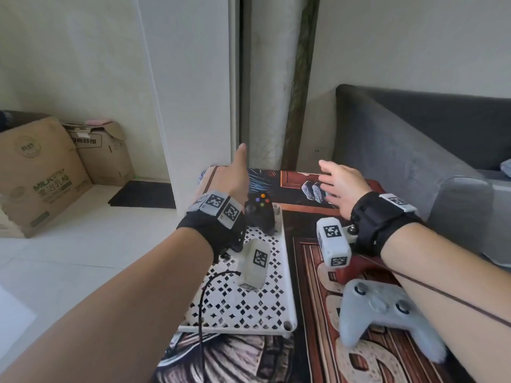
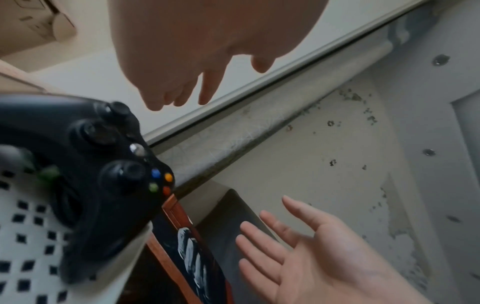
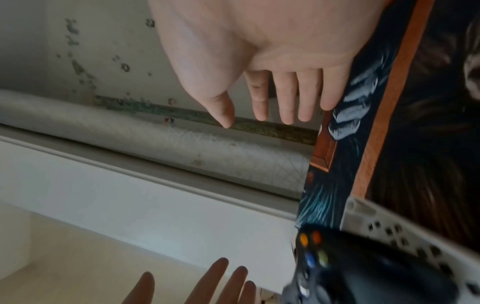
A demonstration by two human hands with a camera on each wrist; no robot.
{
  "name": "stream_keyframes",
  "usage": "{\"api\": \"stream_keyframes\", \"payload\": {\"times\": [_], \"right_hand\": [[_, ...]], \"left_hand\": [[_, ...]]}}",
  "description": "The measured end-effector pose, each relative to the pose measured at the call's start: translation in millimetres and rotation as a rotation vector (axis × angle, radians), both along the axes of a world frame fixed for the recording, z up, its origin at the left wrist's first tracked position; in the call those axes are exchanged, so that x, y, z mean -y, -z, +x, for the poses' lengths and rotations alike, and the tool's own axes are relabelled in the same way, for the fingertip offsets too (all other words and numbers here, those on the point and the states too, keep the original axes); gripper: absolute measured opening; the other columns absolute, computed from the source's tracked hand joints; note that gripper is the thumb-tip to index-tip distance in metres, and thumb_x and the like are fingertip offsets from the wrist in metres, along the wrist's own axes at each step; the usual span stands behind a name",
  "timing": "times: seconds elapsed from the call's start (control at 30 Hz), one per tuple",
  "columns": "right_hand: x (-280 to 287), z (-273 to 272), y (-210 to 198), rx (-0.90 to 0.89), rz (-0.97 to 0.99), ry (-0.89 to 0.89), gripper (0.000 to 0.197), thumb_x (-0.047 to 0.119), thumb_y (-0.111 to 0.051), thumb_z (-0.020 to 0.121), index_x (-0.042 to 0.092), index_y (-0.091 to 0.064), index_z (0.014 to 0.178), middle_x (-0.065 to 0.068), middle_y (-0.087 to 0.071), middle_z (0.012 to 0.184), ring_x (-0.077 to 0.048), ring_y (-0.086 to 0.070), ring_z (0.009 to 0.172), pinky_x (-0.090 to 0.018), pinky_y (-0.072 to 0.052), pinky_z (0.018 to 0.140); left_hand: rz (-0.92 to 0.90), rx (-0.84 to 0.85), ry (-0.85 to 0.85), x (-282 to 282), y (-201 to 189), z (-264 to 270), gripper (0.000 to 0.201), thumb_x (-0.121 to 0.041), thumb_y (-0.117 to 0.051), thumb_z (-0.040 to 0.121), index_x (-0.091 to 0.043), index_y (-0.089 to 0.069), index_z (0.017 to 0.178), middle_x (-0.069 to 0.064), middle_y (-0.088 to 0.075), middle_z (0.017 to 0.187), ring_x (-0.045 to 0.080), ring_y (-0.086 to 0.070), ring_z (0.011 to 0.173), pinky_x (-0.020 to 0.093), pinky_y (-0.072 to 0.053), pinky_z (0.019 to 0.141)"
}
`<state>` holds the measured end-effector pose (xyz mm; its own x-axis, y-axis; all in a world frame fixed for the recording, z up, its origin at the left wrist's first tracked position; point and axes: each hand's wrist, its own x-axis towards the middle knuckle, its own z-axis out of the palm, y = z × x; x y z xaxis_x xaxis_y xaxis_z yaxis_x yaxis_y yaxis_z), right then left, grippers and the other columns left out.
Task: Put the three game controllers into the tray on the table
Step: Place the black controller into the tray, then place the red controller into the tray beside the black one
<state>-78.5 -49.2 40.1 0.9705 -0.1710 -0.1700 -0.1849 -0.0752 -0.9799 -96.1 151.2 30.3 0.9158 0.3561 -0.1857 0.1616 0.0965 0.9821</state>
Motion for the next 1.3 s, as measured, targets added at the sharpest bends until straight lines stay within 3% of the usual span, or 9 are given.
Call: {"api": "stream_keyframes", "payload": {"times": [0.23, 0.33, 0.47, 0.63, 0.8, 0.9, 1.03, 1.17, 1.3], "right_hand": [[77.1, -24.2, -0.2, -0.028, -0.031, 0.073, 0.049, 0.043, -0.06, 0.091, 0.013, -0.058, 0.131, -0.01, -0.059, 0.135, -0.025, -0.056, 0.12, -0.039, -0.039, 0.095], [102.3, -36.7, 8.2, -0.067, -0.072, 0.072, 0.051, 0.046, -0.058, 0.091, 0.016, -0.058, 0.133, -0.009, -0.057, 0.139, -0.024, -0.049, 0.126, -0.041, -0.032, 0.101], [134.6, -50.6, 22.1, -0.136, -0.096, 0.081, 0.056, 0.05, -0.056, 0.091, 0.018, -0.056, 0.137, -0.007, -0.054, 0.143, -0.023, -0.042, 0.135, -0.045, -0.024, 0.111], [155.6, -60.6, 41.1, -0.208, -0.04, 0.091, 0.056, 0.053, -0.056, 0.09, 0.019, -0.058, 0.134, -0.007, -0.054, 0.142, -0.02, -0.046, 0.119, -0.038, -0.03, 0.099], [168.1, -62.2, 65.7, -0.263, 0.074, 0.108, 0.059, 0.057, -0.061, 0.085, 0.019, -0.059, 0.131, -0.01, -0.057, 0.135, -0.028, -0.048, 0.13, -0.045, -0.041, 0.104], [166.3, -63.0, 75.0, -0.252, 0.119, 0.086, 0.049, 0.051, -0.059, 0.09, 0.015, -0.061, 0.124, -0.01, -0.064, 0.119, -0.023, -0.061, 0.109, -0.039, -0.049, 0.087], [157.2, -62.9, 80.5, -0.237, 0.183, 0.072, 0.034, 0.038, -0.059, 0.094, 0.01, -0.07, 0.11, -0.011, -0.074, 0.095, -0.024, -0.071, 0.08, -0.032, -0.056, 0.067], [150.1, -66.0, 81.9, -0.234, 0.2, 0.102, 0.036, 0.032, -0.06, 0.094, 0.003, -0.073, 0.111, -0.022, -0.075, 0.103, -0.038, -0.072, 0.096, -0.05, -0.056, 0.088], [145.8, -64.6, 81.9, -0.221, 0.177, 0.146, 0.027, 0.024, -0.06, 0.092, 0.005, -0.073, 0.107, -0.02, -0.076, 0.095, -0.035, -0.073, 0.088, -0.054, -0.055, 0.091]], "left_hand": [[-0.193, -0.042, 0.264, 77.0, -3.8, -15.1, 0.112, -0.087, -0.038, 0.069, -0.021, -0.026, 0.158, 0.004, -0.023, 0.165, 0.029, -0.023, 0.15, 0.05, -0.019, 0.117], [-0.221, -0.102, 0.32, 104.4, 7.5, -19.8, 0.117, -0.088, -0.043, 0.062, -0.023, -0.027, 0.158, 0.004, -0.024, 0.164, 0.025, -0.025, 0.149, 0.046, -0.02, 0.116], [-0.219, -0.17, 0.364, 134.3, 16.3, -30.9, 0.077, -0.064, -0.036, 0.098, -0.012, -0.033, 0.155, 0.007, -0.037, 0.157, 0.023, -0.033, 0.146, 0.036, -0.025, 0.113], [-0.207, -0.229, 0.403, 157.6, 30.6, -42.4, 0.063, -0.051, -0.032, 0.105, -0.006, -0.044, 0.147, 0.003, -0.07, 0.108, 0.007, -0.068, 0.075, 0.013, -0.048, 0.062], [-0.215, -0.324, 0.388, 165.8, 57.7, -38.2, 0.081, -0.064, -0.041, 0.096, -0.002, -0.042, 0.148, 0.009, -0.056, 0.137, 0.021, -0.06, 0.106, 0.037, -0.045, 0.094], [-0.214, -0.357, 0.432, 168.9, 60.6, -45.8, 0.071, -0.065, -0.042, 0.096, -0.007, -0.051, 0.135, 0.005, -0.063, 0.115, 0.019, -0.059, 0.101, 0.037, -0.042, 0.098], [-0.156, -0.366, 0.486, 170.8, 62.7, -47.6, 0.091, -0.076, -0.043, 0.084, -0.01, -0.045, 0.148, 0.011, -0.053, 0.145, 0.028, -0.047, 0.135, 0.049, -0.032, 0.114], [-0.103, -0.376, 0.48, 179.0, 74.8, -39.7, 0.118, -0.088, -0.046, 0.051, -0.017, -0.051, 0.145, 0.008, -0.059, 0.141, 0.029, -0.049, 0.134, 0.053, -0.03, 0.114], [-0.085, -0.381, 0.464, 180.7, 72.8, -39.8, 0.105, -0.084, -0.041, 0.061, -0.017, -0.056, 0.14, 0.008, -0.066, 0.132, 0.029, -0.055, 0.127, 0.052, -0.033, 0.113]]}}
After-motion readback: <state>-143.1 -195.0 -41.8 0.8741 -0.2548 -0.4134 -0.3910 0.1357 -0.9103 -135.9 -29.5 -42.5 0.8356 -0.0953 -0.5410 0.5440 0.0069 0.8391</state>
